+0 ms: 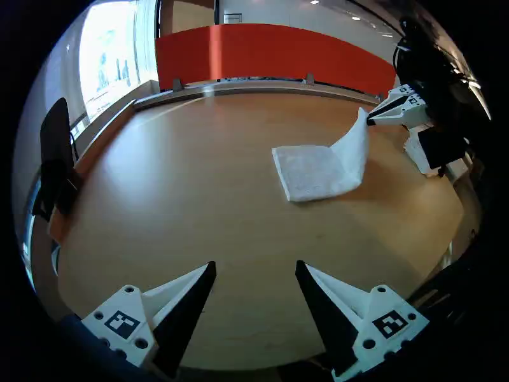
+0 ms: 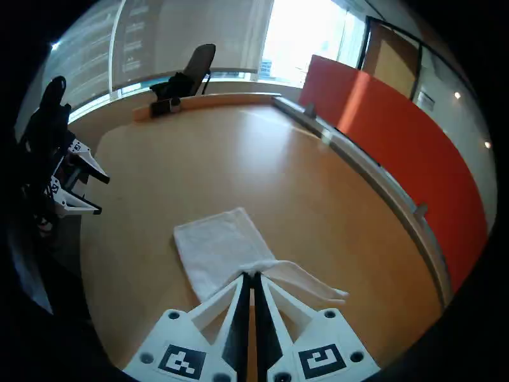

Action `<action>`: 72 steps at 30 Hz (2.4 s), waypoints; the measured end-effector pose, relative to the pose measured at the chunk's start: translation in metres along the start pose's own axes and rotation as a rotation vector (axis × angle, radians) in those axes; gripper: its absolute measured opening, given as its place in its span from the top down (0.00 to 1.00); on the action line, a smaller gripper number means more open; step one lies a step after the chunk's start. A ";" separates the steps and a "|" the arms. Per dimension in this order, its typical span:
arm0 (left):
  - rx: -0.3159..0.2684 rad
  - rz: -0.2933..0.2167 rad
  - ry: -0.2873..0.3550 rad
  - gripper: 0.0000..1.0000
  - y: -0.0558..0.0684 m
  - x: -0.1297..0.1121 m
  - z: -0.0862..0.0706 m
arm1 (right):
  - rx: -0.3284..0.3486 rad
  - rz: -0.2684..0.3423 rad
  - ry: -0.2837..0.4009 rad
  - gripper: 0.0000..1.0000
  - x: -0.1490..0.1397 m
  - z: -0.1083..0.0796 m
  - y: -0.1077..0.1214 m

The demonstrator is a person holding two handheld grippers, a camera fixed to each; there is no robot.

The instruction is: Fold towel

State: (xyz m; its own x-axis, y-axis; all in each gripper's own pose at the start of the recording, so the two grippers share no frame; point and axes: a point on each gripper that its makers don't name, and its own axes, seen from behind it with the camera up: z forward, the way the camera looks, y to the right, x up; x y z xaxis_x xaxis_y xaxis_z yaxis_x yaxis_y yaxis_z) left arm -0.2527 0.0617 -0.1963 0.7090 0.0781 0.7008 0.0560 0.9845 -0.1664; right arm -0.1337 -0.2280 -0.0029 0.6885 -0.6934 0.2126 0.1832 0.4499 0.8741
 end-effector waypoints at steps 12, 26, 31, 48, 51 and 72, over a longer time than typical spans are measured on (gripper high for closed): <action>0.012 -0.045 0.019 0.07 -0.007 -0.003 -0.014 | 0.107 -0.052 -0.022 0.96 0.021 0.047 -0.041; 0.031 -0.084 0.021 0.07 -0.014 -0.013 -0.024 | 0.190 -0.050 -0.090 0.96 0.009 0.106 -0.085; 0.032 -0.088 0.018 0.07 -0.014 -0.016 -0.026 | 0.193 -0.047 -0.094 0.95 0.009 0.109 -0.088; 0.034 -0.092 0.014 0.07 -0.012 -0.019 -0.027 | 0.224 -0.034 -0.079 0.29 0.015 0.106 -0.098; 0.032 -0.091 0.015 0.07 -0.012 -0.018 -0.027 | 0.219 -0.028 -0.079 0.28 0.013 0.105 -0.097; 0.022 -0.073 0.015 0.08 -0.014 -0.016 -0.026 | 0.113 0.056 -0.126 0.28 -0.038 0.075 -0.073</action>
State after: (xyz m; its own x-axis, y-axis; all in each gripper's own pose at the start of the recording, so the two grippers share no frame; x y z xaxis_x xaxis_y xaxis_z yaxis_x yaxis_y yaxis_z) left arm -0.2466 0.0425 -0.2232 0.7141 0.0037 0.7000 0.0924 0.9907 -0.0996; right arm -0.2265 -0.2768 -0.0424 0.6010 -0.7372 0.3087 0.0627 0.4286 0.9013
